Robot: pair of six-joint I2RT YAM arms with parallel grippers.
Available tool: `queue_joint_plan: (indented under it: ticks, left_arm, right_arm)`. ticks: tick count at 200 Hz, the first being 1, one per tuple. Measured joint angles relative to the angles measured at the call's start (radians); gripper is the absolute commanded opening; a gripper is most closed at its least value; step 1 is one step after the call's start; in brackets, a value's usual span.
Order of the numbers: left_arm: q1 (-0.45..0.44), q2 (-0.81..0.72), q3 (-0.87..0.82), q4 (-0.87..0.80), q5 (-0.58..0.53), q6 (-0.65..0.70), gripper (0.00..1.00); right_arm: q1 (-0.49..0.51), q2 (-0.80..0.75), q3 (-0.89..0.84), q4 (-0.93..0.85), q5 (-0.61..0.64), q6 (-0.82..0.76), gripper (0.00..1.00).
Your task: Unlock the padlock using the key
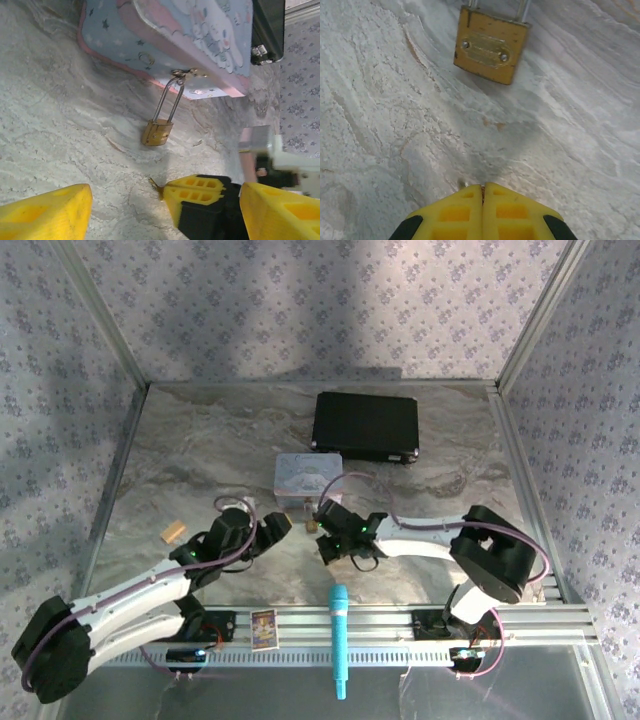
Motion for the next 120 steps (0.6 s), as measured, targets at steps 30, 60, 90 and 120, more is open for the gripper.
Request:
queue_joint_plan:
  ticks: [30,60,90,120]
  left_arm:
    - [-0.089,0.040,-0.051,0.113,-0.070,-0.205,0.69]
    - [-0.130,0.064,-0.052,0.167,-0.117,-0.401,0.89]
    - [-0.159,0.082,-0.052,0.211,-0.141,-0.586,1.00]
    - [-0.165,0.106,-0.052,0.262,-0.140,-0.698,1.00]
  right_arm:
    - [-0.023,-0.046,-0.018,0.050,-0.076,0.010,0.00]
    - [-0.034,-0.071,-0.016,0.080,-0.106,0.030,0.00]
    - [-0.022,-0.079,0.009,0.086,-0.106,0.050,0.00]
    - [-0.004,-0.082,0.038,0.118,-0.105,0.069,0.00]
